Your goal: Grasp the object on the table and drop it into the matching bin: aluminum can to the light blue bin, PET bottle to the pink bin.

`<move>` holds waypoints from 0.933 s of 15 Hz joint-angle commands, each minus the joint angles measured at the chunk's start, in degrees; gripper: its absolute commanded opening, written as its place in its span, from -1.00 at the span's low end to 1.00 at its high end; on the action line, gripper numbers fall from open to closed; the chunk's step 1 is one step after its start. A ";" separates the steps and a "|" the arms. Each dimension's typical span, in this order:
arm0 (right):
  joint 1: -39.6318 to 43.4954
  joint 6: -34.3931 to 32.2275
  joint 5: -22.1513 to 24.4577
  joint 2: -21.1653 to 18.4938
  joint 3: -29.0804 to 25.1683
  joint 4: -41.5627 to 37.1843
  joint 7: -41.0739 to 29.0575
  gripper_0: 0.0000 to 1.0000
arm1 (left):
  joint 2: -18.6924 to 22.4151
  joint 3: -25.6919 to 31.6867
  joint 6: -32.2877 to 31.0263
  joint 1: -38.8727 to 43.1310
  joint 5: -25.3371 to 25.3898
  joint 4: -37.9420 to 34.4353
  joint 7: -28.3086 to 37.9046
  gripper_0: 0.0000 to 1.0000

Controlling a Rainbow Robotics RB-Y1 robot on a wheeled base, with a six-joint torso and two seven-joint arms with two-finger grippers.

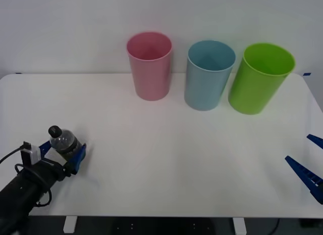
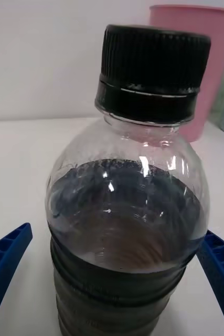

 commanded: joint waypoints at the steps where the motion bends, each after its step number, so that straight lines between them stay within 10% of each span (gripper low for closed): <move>1: 0.00 0.00 0.00 0.00 0.00 0.00 0.00 1.00 | 0.00 -0.19 0.02 -0.66 -0.03 0.62 -0.06 1.00; 6: 0.00 0.00 0.00 0.00 0.00 0.00 0.00 1.00 | 0.00 -0.19 0.02 -0.66 -0.03 0.62 -0.06 1.00; 7: 0.00 0.00 0.00 0.00 0.00 0.00 0.00 1.00 | 0.00 -0.28 0.02 -0.66 -0.03 0.62 -0.14 0.72; 8: 0.00 0.00 0.00 0.00 0.00 0.00 0.00 1.00 | 0.00 -0.19 -0.07 -0.66 0.06 0.62 -0.32 -0.81; 14: 0.00 0.00 0.00 0.00 0.00 0.00 0.00 1.00 | 0.00 -0.19 -0.51 -0.66 0.33 0.62 -0.76 -1.00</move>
